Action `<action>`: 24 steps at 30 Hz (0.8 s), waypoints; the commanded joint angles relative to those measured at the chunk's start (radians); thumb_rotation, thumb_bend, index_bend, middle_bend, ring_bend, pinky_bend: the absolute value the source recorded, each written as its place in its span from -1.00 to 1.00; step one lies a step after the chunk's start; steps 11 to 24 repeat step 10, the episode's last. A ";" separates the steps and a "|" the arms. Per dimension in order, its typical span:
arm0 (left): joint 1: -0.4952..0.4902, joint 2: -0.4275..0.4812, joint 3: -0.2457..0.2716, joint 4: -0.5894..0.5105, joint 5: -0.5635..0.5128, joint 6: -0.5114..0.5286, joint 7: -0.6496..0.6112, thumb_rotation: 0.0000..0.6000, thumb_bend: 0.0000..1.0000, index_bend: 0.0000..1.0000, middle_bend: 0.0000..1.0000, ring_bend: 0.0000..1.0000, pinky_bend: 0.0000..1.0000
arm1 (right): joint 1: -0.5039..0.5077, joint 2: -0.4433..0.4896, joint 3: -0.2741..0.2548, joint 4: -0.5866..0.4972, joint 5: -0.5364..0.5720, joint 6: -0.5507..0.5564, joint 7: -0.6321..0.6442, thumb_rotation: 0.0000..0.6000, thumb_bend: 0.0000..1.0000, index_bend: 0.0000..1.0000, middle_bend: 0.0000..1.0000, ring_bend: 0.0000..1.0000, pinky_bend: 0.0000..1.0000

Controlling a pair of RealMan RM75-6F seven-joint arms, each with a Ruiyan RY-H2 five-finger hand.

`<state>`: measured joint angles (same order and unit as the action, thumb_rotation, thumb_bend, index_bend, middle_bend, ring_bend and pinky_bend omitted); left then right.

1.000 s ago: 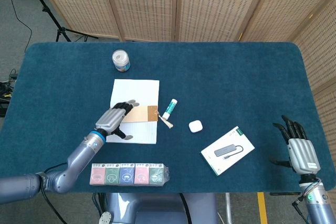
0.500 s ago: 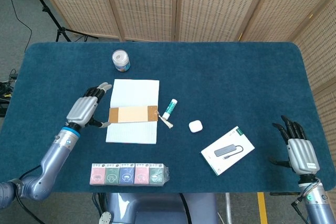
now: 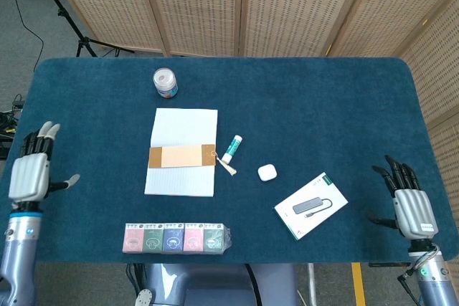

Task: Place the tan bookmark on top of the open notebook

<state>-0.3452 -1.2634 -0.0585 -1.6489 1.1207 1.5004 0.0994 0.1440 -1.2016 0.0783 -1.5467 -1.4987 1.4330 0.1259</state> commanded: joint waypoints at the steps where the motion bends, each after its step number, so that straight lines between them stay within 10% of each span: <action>1: 0.082 -0.014 0.031 0.012 0.007 0.064 0.007 1.00 -1.00 -1.00 -1.00 -1.00 -0.96 | -0.004 -0.013 0.004 0.018 -0.018 0.027 0.003 1.00 -1.00 -0.70 -1.00 -1.00 -1.00; 24: 0.177 0.006 0.037 -0.035 0.047 0.149 0.052 1.00 -1.00 -1.00 -1.00 -1.00 -0.96 | -0.012 -0.030 0.003 0.040 -0.052 0.072 0.007 1.00 -1.00 -0.70 -1.00 -1.00 -1.00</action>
